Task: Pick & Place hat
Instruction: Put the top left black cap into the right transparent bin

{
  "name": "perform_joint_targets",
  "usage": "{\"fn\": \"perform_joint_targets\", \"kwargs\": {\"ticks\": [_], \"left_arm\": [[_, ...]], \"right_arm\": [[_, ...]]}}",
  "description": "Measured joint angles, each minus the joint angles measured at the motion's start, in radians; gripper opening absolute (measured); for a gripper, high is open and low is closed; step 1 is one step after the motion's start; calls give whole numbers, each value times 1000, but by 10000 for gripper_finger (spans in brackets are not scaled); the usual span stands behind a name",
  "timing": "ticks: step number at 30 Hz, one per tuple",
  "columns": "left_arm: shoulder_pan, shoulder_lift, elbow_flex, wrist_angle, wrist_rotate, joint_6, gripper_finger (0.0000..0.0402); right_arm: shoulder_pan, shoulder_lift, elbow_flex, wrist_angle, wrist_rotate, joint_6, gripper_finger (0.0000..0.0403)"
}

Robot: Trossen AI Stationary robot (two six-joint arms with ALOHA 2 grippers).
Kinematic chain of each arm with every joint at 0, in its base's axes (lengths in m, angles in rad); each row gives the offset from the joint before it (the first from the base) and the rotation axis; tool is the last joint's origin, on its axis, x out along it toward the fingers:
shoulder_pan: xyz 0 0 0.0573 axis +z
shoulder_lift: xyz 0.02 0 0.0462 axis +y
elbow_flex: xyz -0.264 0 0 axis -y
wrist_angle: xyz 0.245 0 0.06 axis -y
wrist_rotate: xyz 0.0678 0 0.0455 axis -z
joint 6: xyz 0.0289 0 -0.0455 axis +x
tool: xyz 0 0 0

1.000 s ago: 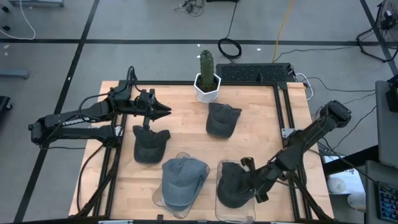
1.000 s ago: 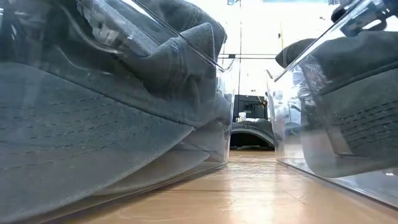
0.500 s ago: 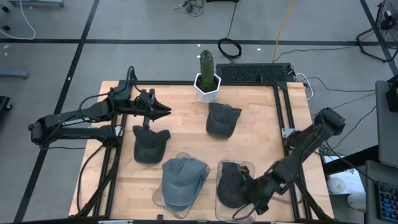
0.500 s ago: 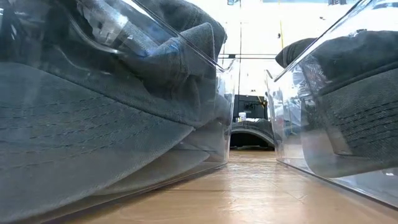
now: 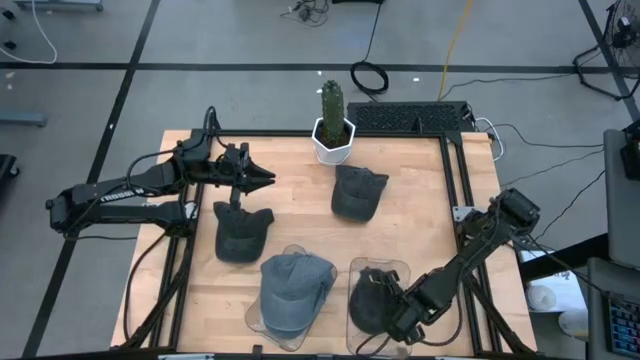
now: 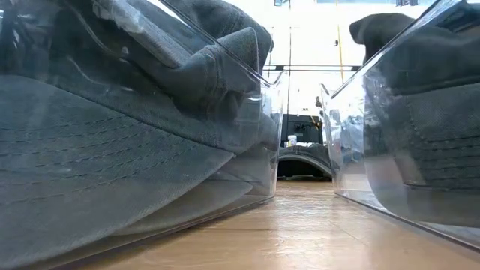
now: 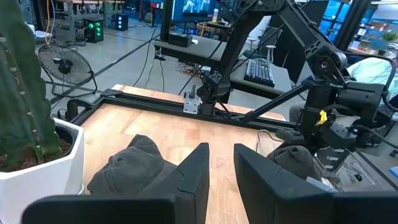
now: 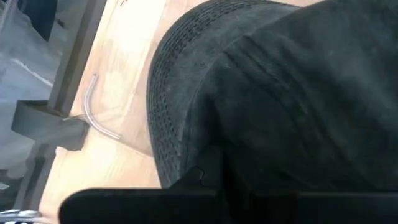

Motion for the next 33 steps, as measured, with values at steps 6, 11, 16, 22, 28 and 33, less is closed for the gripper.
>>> {"fn": "perform_joint_targets", "kwargs": {"ticks": [6,11,16,22,28,33], "left_arm": [[0,0,0,0,0,0,82],[0,0,0,0,0,0,81],[0,0,0,0,0,0,83],[0,0,0,0,0,0,82],[0,0,0,0,0,0,81],[0,0,0,0,0,0,83]], "right_arm": [[-29,1,-55,58,-56,-60,0],[-49,-4,-87,41,-31,-64,0],[-37,-68,-54,-14,38,-49,0],[-9,-169,-50,34,97,-55,0],[4,-221,-48,53,84,-23,0],[21,-141,-48,109,8,-13,0]]}}
